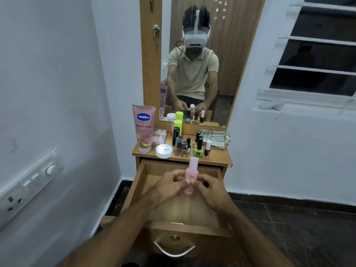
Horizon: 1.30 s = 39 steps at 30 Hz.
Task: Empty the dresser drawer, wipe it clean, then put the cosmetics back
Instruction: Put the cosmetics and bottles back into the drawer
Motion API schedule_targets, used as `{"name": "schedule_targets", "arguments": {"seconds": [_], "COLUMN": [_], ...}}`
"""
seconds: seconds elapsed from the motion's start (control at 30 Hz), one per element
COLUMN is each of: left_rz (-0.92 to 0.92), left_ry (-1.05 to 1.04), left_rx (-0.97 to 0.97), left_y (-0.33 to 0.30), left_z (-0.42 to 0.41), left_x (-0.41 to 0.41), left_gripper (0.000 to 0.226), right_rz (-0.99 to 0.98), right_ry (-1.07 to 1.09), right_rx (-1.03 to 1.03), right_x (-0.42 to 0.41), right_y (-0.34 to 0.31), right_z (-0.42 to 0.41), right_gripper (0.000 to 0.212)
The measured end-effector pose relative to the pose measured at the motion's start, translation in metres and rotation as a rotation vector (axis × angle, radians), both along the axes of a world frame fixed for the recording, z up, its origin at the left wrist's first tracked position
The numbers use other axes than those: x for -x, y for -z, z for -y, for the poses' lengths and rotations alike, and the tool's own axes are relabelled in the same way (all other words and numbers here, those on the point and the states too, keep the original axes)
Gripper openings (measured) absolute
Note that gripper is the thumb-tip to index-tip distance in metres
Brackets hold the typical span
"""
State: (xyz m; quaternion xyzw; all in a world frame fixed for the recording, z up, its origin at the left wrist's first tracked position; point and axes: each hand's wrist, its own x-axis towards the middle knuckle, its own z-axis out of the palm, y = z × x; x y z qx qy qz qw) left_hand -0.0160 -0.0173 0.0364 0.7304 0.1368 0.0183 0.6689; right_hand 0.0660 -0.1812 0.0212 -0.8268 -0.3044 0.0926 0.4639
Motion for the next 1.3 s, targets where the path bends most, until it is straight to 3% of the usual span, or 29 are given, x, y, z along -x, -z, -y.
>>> {"name": "schedule_targets", "arguments": {"seconds": [0.3, 0.53, 0.67, 0.83, 0.9, 1.03, 1.17, 1.27, 1.3], "left_rz": [0.157, 0.258, 0.239, 0.205, 0.177, 0.187, 0.209, 0.091, 0.062], "left_ry": [-0.076, -0.118, -0.14, -0.081, -0.097, -0.158, -0.042, 0.042, 0.043], "left_rx": [-0.105, -0.397, -0.472, -0.485, -0.497, -0.503, -0.464, -0.467, -0.491], "left_y": [0.031, 0.039, 0.04, 0.041, 0.04, 0.039, 0.039, 0.04, 0.042], "left_z": [0.002, 0.005, 0.002, 0.002, 0.003, 0.0, 0.005, 0.006, 0.006], "left_x": [-0.002, -0.001, 0.001, 0.004, 0.004, 0.005, 0.007, 0.007, 0.006], "left_gripper": [0.029, 0.044, 0.05, 0.037, 0.024, 0.028, 0.016, 0.011, 0.013], "right_rz": [-0.08, -0.041, -0.036, -0.031, -0.031, -0.026, -0.069, -0.067, -0.061], "right_ry": [0.008, 0.06, 0.047, 0.022, -0.032, -0.125, -0.246, -0.272, -0.256], "right_rx": [-0.018, -0.011, 0.033, 0.022, 0.095, 0.354, 0.614, 0.734, 0.745], "right_x": [0.0, 0.006, 0.013, 0.018, 0.018, 0.016, 0.009, 0.007, 0.006], "right_y": [0.006, 0.015, 0.019, 0.02, 0.021, 0.017, -0.007, -0.014, -0.013], "right_z": [0.004, 0.0, -0.005, -0.005, 0.0, 0.007, 0.016, 0.021, 0.02], "right_gripper": [0.027, 0.019, 0.021, 0.03, 0.024, 0.009, 0.019, 0.006, 0.015]}}
